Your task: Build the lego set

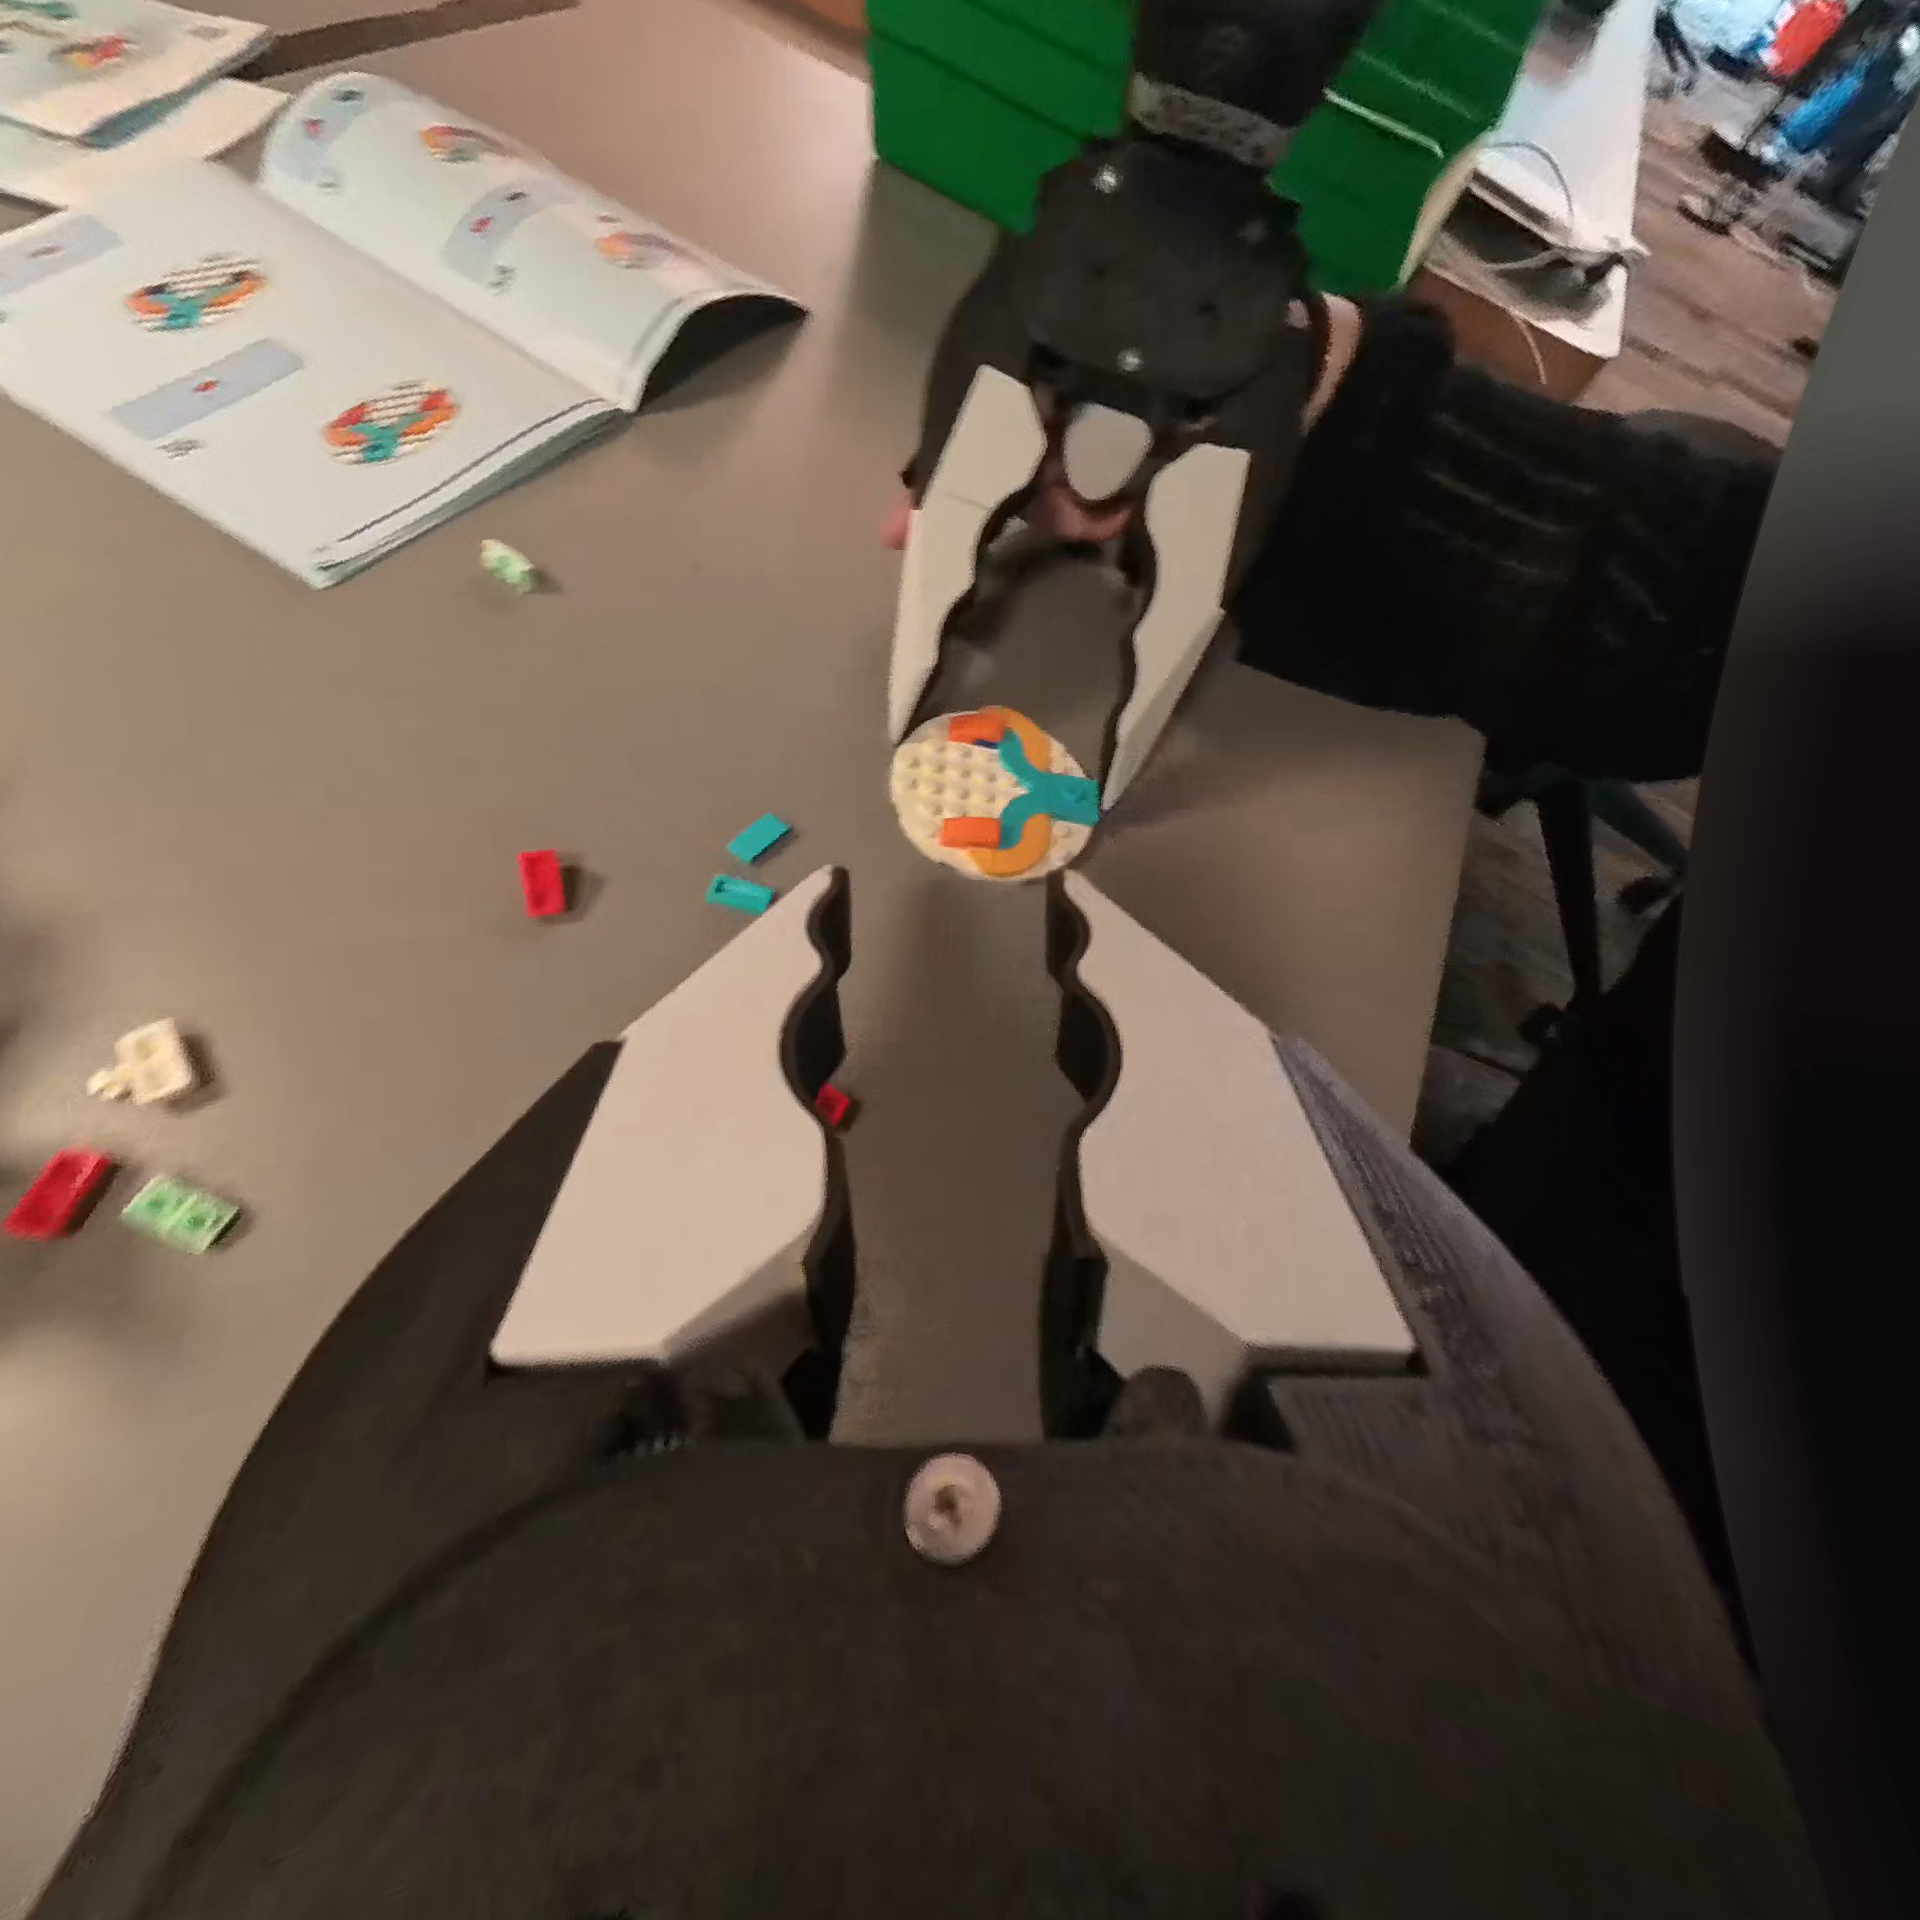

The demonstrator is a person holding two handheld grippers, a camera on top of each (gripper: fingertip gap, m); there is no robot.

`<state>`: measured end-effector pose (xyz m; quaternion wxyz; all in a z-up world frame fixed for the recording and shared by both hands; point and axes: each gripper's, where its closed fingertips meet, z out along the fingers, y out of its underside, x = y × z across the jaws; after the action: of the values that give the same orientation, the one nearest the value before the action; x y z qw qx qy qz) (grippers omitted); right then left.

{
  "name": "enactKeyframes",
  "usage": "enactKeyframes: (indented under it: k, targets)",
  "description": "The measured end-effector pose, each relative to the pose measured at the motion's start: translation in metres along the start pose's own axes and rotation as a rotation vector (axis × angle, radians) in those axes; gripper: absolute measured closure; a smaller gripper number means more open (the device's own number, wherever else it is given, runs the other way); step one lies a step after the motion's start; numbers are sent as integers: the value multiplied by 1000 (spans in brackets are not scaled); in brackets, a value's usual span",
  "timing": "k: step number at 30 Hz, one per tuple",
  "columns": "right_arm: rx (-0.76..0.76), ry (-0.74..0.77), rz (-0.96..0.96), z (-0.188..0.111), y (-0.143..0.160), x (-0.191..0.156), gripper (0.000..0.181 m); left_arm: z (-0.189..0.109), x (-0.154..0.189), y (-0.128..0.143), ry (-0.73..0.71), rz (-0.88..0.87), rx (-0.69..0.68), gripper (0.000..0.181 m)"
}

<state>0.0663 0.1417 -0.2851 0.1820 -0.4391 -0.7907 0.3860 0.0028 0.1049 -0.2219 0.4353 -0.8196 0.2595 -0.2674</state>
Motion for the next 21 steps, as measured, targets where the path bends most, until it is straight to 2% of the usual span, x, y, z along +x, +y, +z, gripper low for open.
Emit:
enactKeyframes:
  k: [4, 7, 13, 15, 21]
  targets:
    - [29, 34, 46, -2, -3, 9, 120, 27, 20, 0, 39, 238, -3, 130]
    - [120, 60, 65, -9, -15, 16, 120, 46, 21, -3, -25, 514, 43, 126]
    - [204, 42, 102, -18, -24, 18, 120, 69, 4, -3, -318, 1064, -35, 130]
    - [223, 26, 108, -18, -27, 17, 120, 74, 2, -2, -362, 1148, -51, 133]
    - [240, 5, 110, -19, -30, 14, 120, 77, -8, -3, -446, 1217, -47, 155]
